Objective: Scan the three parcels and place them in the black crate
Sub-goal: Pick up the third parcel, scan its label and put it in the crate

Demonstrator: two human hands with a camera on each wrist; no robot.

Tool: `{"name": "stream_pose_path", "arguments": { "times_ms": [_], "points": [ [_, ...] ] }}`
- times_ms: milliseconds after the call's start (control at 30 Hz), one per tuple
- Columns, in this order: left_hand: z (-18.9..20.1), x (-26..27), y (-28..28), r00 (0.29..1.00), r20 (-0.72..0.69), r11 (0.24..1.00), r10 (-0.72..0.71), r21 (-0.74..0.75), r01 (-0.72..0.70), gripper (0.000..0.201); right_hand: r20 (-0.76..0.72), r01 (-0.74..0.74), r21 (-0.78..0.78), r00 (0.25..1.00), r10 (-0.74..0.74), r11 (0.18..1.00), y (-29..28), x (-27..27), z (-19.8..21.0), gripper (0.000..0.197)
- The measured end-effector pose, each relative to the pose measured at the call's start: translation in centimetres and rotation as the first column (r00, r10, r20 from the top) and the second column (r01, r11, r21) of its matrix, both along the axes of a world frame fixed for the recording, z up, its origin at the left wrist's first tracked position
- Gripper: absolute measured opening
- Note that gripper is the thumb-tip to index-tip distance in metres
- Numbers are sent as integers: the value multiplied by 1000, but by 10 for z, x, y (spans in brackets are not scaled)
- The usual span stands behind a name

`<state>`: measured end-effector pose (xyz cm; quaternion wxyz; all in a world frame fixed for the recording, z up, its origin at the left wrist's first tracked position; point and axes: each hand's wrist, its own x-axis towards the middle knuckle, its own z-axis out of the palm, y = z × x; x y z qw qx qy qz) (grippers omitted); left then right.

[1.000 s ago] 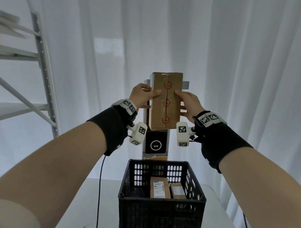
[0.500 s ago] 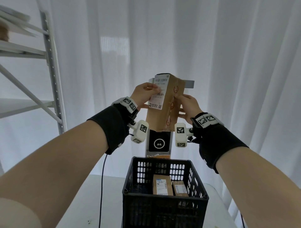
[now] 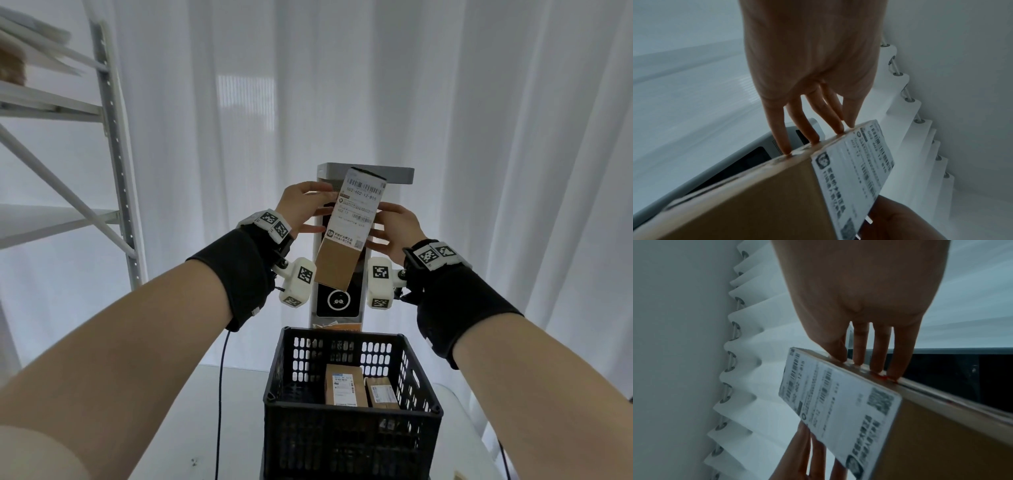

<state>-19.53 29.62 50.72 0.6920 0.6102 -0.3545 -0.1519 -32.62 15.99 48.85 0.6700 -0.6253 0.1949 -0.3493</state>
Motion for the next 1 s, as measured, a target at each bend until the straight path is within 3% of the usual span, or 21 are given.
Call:
{"name": "stream_pose_path", "arguments": {
  "times_ms": [167,433,667,1000],
  "points": [
    [-12,1,3,998,-23,998,-55,42,56,30,-10,12,8,1000,-12,1000,5,-1,-5,24],
    [-23,6,6,998,-51,992,-36,119,42,25,-33,7,30,999,-6,1000,17,0,-14,33],
    [-40,11,13,988,-121,990,-93,93,104,28,-58,33,36,998,-31,999,22,12,-29,29],
    [-107,35,11,963,-233,956,-135,224,188,35,-154,78,161,987,-53,984,23,30,-98,33]
  ]
}}
